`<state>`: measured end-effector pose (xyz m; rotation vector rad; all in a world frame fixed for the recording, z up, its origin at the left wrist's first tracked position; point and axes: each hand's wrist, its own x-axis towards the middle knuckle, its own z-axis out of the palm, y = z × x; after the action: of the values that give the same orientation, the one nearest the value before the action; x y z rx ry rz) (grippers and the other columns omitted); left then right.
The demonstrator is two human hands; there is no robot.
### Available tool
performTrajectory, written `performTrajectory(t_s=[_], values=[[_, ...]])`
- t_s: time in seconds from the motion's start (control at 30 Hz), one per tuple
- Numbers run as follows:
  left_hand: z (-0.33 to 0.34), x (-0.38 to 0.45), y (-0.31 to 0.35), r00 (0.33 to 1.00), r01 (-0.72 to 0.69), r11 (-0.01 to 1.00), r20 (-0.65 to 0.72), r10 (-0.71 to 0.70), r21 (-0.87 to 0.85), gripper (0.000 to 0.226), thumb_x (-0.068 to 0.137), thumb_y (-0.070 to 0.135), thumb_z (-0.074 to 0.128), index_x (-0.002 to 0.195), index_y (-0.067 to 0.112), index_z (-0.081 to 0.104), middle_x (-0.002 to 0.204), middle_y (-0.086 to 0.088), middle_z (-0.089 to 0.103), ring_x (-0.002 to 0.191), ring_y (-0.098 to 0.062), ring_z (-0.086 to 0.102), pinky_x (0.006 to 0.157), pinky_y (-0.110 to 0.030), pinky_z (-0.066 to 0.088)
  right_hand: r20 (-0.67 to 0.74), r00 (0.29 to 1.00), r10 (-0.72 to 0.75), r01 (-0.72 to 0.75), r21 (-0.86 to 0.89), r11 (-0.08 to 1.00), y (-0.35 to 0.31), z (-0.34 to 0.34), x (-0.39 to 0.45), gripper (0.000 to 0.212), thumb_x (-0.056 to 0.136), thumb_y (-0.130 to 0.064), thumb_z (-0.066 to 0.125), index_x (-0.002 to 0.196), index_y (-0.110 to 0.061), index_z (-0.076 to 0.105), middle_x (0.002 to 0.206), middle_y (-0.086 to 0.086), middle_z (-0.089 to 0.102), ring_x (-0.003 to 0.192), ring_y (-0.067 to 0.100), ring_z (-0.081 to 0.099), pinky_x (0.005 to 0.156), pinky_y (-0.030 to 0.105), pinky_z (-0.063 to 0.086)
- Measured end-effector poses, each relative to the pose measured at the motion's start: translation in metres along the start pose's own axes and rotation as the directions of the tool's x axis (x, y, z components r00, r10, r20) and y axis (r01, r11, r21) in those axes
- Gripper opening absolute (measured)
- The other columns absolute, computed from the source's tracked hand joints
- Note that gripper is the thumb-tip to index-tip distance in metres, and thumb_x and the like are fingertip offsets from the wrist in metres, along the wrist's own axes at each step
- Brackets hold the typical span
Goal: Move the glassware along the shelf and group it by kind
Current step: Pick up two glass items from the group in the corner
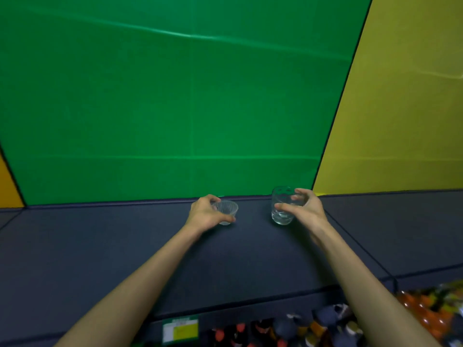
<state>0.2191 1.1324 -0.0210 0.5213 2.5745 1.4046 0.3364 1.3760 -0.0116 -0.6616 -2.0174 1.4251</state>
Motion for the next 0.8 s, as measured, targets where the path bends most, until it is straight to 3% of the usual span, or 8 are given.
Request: performTrajectory(t_s=[0.2,0.37,0.47,0.6,0.67,0.8], values=[[0.019,0.006,0.008,0.988,0.056,0.996,-0.146,-0.046,0.064,0.082,0.060,0.035,0.095,0.131,0.010,0.062,0.120,-0.006,0.067,0.109,-0.020,0.063,0.094,-0.031,0.053,0.058,0.998,-0.019,0.021,-0.026,0.999,0.021,-0.024,0.043,0.086,0.061,-0.021,0.095,0.133,-0.013,0.049,0.115,0.002,0.060,0.107,0.023,0.061,0.095,0.037,0.050],[0.029,0.007,0.009,0.973,0.106,0.989,-0.214,-0.082,0.102,0.084,0.059,0.036,0.094,0.132,0.009,0.063,0.122,-0.007,0.069,0.112,-0.023,0.063,0.100,-0.035,0.051,0.116,0.993,-0.013,0.016,-0.026,1.000,0.029,-0.034,0.065,0.088,0.064,-0.021,0.094,0.138,-0.012,0.047,0.118,0.003,0.058,0.109,0.021,0.057,0.091,0.030,0.045],[0.031,0.008,0.010,0.969,0.120,0.987,-0.230,-0.092,0.110,0.084,0.061,0.034,0.094,0.134,0.009,0.061,0.123,-0.008,0.069,0.112,-0.023,0.063,0.100,-0.033,0.051,0.141,0.990,-0.015,0.020,-0.034,0.999,0.034,-0.035,0.076,0.090,0.064,-0.023,0.094,0.139,-0.012,0.046,0.120,0.003,0.058,0.111,0.022,0.057,0.093,0.031,0.045],[0.029,0.008,0.014,0.975,0.119,0.978,-0.205,-0.083,0.170,0.101,0.062,0.041,0.093,0.147,0.011,0.048,0.139,-0.008,0.060,0.126,-0.025,0.056,0.108,-0.036,0.045,0.177,0.984,0.001,0.007,-0.046,0.999,0.044,-0.033,0.088,0.093,0.062,-0.026,0.095,0.140,-0.013,0.045,0.121,0.002,0.058,0.112,0.023,0.058,0.098,0.039,0.049],[0.028,0.005,0.016,0.978,0.107,0.963,-0.199,-0.058,0.246,0.104,0.063,0.052,0.088,0.149,0.016,0.043,0.143,-0.008,0.056,0.130,-0.028,0.053,0.108,-0.043,0.044,0.189,0.982,0.009,0.001,-0.054,0.999,0.049,-0.032,0.090,0.093,0.062,-0.027,0.095,0.140,-0.013,0.045,0.120,0.002,0.058,0.112,0.024,0.058,0.100,0.041,0.049],[0.023,-0.005,0.023,0.979,0.057,0.859,-0.197,0.052,0.508,0.084,0.080,0.062,0.067,0.151,0.026,0.040,0.148,-0.005,0.047,0.133,-0.030,0.048,0.104,-0.046,0.044,0.202,0.979,0.017,0.001,-0.089,0.996,0.054,-0.033,0.093,0.096,0.063,-0.033,0.093,0.143,-0.015,0.043,0.125,0.002,0.057,0.117,0.025,0.057,0.101,0.040,0.047]])
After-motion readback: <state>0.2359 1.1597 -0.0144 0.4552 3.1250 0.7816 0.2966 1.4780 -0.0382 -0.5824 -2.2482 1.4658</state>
